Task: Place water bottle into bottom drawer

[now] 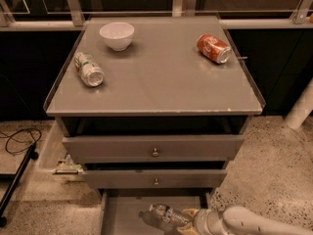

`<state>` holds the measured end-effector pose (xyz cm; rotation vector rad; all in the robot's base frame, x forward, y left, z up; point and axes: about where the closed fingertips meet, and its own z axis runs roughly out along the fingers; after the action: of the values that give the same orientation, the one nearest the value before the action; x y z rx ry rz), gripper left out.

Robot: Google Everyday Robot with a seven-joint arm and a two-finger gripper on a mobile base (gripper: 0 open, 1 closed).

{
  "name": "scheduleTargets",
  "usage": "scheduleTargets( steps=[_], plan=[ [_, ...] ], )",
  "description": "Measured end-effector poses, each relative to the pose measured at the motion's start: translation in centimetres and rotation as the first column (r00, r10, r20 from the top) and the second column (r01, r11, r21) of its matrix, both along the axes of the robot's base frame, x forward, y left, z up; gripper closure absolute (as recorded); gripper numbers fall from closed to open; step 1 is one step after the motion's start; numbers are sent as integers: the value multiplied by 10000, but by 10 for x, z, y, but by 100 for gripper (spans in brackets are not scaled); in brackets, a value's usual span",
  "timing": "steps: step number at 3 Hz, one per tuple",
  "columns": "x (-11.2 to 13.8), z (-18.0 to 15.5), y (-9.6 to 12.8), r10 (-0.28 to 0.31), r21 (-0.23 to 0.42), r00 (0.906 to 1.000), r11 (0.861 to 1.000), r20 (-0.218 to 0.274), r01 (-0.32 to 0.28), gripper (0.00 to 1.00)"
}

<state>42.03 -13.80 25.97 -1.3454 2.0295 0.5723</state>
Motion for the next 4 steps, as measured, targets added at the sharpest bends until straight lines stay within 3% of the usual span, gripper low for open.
scheduleTargets(
  steps=[2,4],
  plan=[
    [18,-73,4,-308,-726,9986,9968,429,338,100],
    [26,-120,7,-257,-1043,9981,9940,565,315,100]
  ],
)
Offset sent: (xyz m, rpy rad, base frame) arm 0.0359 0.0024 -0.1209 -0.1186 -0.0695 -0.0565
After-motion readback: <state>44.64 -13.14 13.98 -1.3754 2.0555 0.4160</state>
